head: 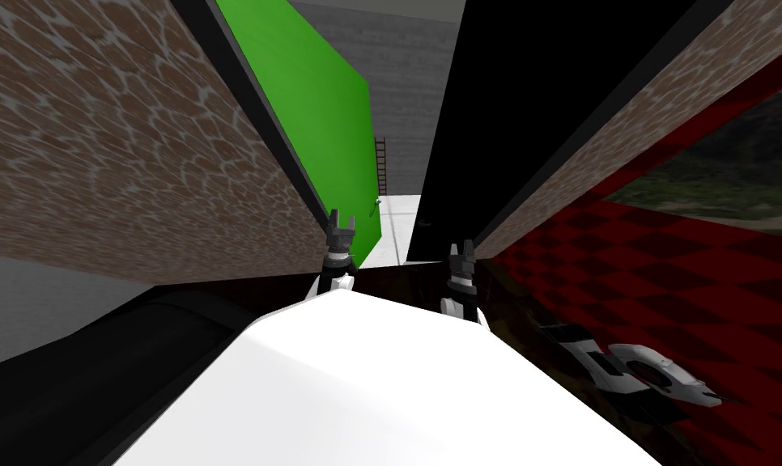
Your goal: Push the door open
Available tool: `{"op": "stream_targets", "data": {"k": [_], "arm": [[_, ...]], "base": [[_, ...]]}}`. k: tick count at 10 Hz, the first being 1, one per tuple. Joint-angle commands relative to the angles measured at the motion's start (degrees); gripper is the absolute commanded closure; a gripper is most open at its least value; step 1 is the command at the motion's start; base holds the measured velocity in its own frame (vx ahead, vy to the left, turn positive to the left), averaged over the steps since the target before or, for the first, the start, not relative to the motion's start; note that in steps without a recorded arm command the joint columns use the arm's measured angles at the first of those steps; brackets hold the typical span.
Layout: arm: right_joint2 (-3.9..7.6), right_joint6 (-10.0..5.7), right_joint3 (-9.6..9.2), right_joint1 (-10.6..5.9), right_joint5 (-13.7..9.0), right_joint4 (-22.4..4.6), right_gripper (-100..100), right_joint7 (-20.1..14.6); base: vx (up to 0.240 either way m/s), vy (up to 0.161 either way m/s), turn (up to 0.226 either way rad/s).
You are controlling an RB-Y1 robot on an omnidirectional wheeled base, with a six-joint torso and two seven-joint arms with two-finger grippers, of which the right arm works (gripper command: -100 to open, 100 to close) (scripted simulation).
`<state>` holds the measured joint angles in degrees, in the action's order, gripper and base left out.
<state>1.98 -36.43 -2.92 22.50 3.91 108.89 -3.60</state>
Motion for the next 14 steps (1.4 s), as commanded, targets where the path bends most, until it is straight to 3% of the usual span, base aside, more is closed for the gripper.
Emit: {"op": "stream_targets", "data": {"k": [1,2,7,9,10,14], "arm": [[0.31,-0.75,-0.3,-0.5,-0.1,-2.9,-100,-0.1],[0.31,-0.75,-0.3,-0.5,-0.1,-3.3,-100,-0.1],[0.8,-1.7,-1.27,-3.12,-0.2,-12.4,-100,0.0],[0.88,-1.9,-1.46,-3.65,-0.3,-14.9,-100,0.1],[0.88,-1.9,-1.46,-3.65,-0.3,-14.9,-100,0.1],[1.01,-2.48,-2.05,-5.26,-0.3,-20.7,-100,0.1]], "base": [[0.092,-0.037,0.05],[0.054,-0.03,0.021],[0.078,-0.06,0.058],[0.055,-0.05,0.025],[0.041,-0.035,0.024],[0.058,-0.044,0.04]]}}
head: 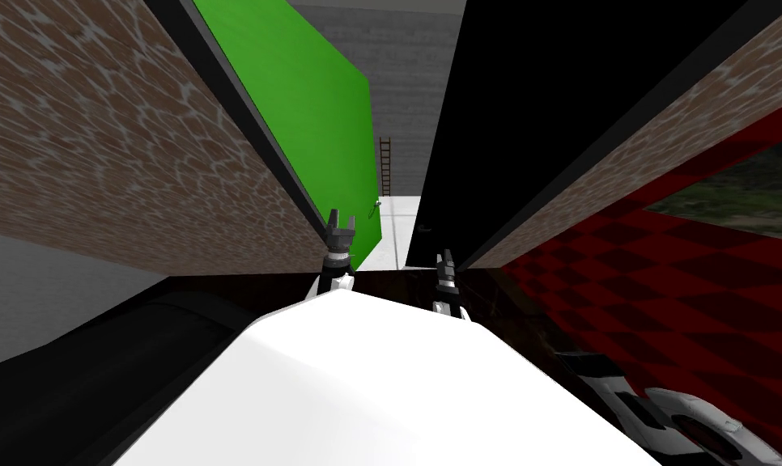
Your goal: Push the door open
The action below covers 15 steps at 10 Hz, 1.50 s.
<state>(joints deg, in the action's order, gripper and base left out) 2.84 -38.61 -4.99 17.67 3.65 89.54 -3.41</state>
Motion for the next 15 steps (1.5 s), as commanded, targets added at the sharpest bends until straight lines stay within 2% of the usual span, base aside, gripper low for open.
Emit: {"op": "stream_targets", "data": {"k": [1,2,4,5,8,9,12,13,15], "arm": [[0.18,-0.48,-0.17,-0.96,-0.1,-2.9,-100,0.0],[0.18,-0.48,-0.17,-0.96,-0.1,-3.4,-100,0.0],[0.19,-0.86,-0.56,-2.0,-0.2,-7.2,-100,0.0],[0.19,-0.86,-0.56,-2.0,-0.2,-7.2,-100,0.0],[0.13,-1.4,-1.11,-3.49,-0.2,-12.3,-100,0.1],[0.13,-1.4,-1.11,-3.49,-0.2,-12.7,-100,0.1],[-0.01,-1.91,-1.62,-4.88,-0.3,-17.7,-100,0.1],[-0.01,-1.91,-1.62,-4.88,-0.3,-17.9,-100,0.1],[-0.13,-2.22,-1.95,-5.75,-0.4,-21.1,-100,0.1]], "base": [[0.071,-0.068,0.071],[0.051,-0.047,0.023],[0.068,-0.037,0.041],[0.052,-0.044,0.027],[0.063,-0.061,0.051],[0.067,-0.055,0.023],[0.075,-0.045,0.045],[0.064,-0.046,0.023],[0.048,-0.052,0.04]]}}
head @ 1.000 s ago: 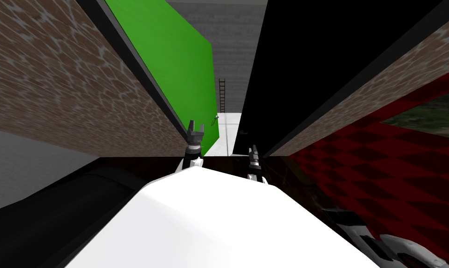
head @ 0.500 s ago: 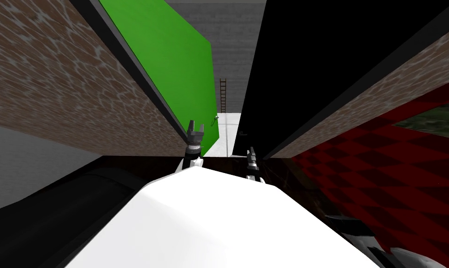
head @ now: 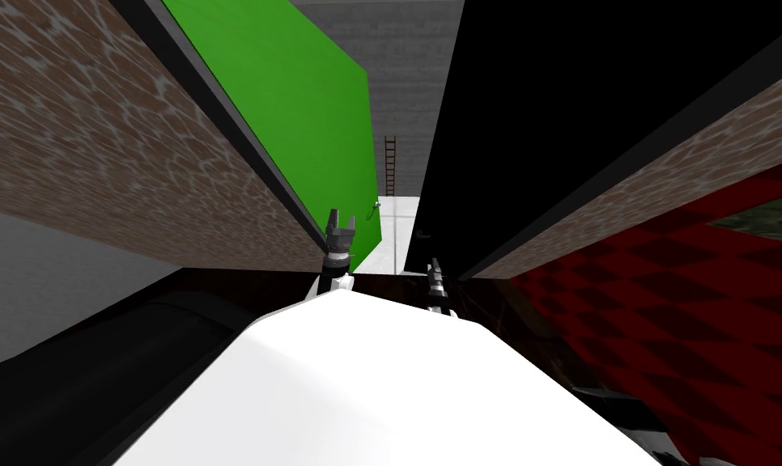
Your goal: Push the door open
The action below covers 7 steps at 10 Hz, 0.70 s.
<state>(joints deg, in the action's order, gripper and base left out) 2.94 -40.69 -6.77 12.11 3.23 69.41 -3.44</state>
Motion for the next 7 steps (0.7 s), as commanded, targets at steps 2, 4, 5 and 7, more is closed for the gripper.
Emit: {"op": "stream_targets", "data": {"k": [2,4,5,7], "arm": [[-0.38,-0.42,-0.45,-0.94,0.0,-3.7,-100,0.2],[-0.54,-0.68,-0.7,-1.64,0.0,-6.3,-100,0.2],[-0.62,-0.79,-0.82,-1.94,-0.1,-7.4,-100,0.2],[-0.78,-0.99,-1.02,-2.5,-0.1,-9.5,-100,0.3]], "base": [[0.085,-0.047,0.04],[0.09,-0.068,0.048],[0.079,-0.069,0.03],[0.089,-0.043,0.031]]}}
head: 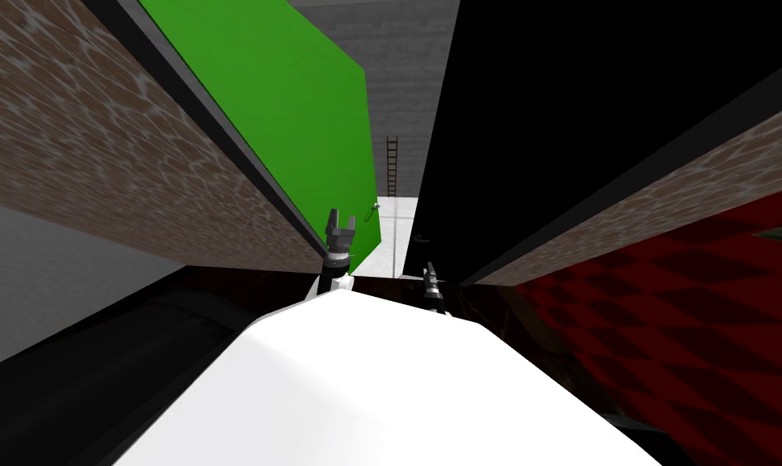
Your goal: Push the door open
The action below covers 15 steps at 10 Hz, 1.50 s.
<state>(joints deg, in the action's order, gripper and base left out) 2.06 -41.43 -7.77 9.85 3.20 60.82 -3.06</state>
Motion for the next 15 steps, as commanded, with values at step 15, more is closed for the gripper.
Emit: {"op": "stream_targets", "data": {"k": [15], "arm": [[-0.21,-1.75,1.36,-2.89,-0.8,-6.7,-100,0.6]], "base": [[0.155,0.004,0.024]]}}
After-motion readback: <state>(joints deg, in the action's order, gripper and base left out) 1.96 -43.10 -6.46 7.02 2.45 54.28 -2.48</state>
